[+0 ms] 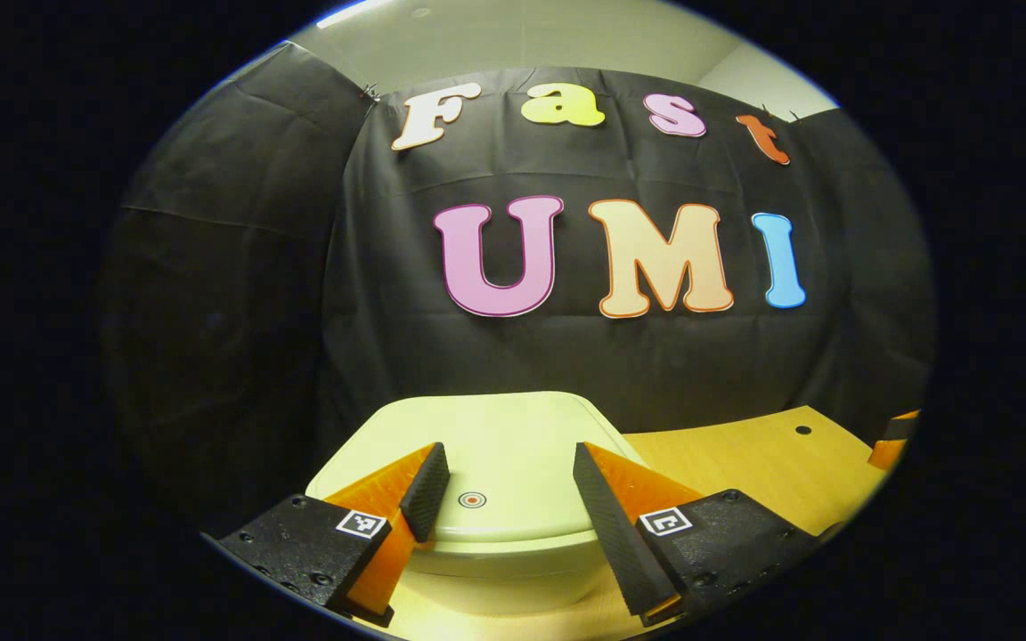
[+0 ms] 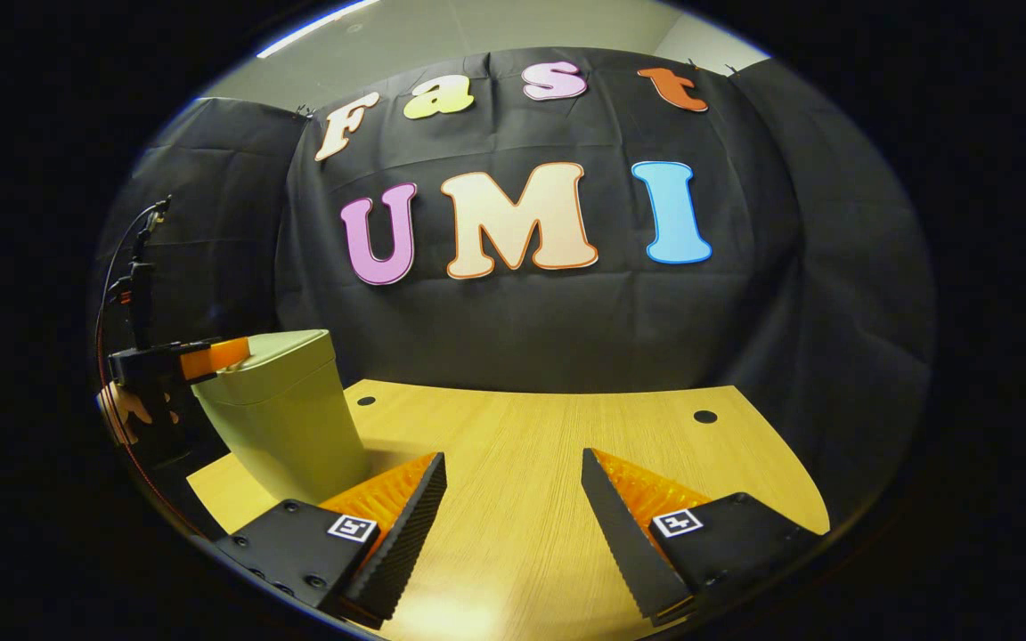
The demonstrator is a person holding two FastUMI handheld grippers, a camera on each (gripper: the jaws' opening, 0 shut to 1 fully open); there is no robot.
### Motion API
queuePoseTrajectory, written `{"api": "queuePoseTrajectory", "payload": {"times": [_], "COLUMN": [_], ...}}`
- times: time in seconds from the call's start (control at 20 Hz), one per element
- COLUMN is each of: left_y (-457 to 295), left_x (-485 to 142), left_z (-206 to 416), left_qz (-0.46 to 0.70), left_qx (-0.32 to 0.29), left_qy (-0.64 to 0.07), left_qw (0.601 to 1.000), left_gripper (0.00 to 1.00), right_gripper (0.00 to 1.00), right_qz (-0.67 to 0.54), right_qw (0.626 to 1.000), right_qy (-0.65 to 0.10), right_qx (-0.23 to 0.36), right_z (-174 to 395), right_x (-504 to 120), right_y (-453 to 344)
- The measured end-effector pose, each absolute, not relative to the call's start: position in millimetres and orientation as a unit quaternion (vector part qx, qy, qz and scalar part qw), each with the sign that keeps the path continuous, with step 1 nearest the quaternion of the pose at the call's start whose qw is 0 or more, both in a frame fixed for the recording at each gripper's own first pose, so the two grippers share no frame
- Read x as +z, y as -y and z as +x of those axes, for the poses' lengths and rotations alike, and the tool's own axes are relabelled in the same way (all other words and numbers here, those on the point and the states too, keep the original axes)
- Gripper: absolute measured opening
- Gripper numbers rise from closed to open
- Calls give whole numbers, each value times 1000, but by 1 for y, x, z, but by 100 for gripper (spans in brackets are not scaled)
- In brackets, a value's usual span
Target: Press the lid of the desktop garbage bin to open it, pick up the crumpled paper on the desktop and throw it into the bin, then pick up the pop can on the desktop and drop it into the bin, and finally close the garbage bin lid.
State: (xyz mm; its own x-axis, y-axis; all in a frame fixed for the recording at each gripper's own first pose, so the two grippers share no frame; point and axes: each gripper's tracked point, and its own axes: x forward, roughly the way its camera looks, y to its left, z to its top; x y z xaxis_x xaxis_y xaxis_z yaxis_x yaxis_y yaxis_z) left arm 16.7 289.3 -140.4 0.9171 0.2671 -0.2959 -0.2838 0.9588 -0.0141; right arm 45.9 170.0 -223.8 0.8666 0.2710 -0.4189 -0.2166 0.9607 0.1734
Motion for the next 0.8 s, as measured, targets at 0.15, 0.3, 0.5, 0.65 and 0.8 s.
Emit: {"api": "queuePoseTrajectory", "payload": {"times": [0.15,0.3,0.5,0.65,0.8], "left_y": [-286,-280,-253,-221,-185], "left_x": [-139,-131,-110,-97,-70], "left_z": [13,16,20,22,21], "left_qz": [-30,-6,19,5,-4], "left_qx": [132,119,78,45,32], "left_qy": [-148,-121,-58,-40,-19], "left_qw": [980,985,995,998,999], "left_gripper": [89,88,92,92,93], "right_gripper": [97,97,97,94,96], "right_qz": [83,95,82,96,98], "right_qw": [964,966,982,987,989], "right_qy": [-216,-207,-153,-113,-90], "right_qx": [129,121,72,56,63], "right_z": [50,55,66,65,61], "right_x": [-217,-205,-165,-131,-108], "right_y": [-179,-181,-155,-139,-114]}}
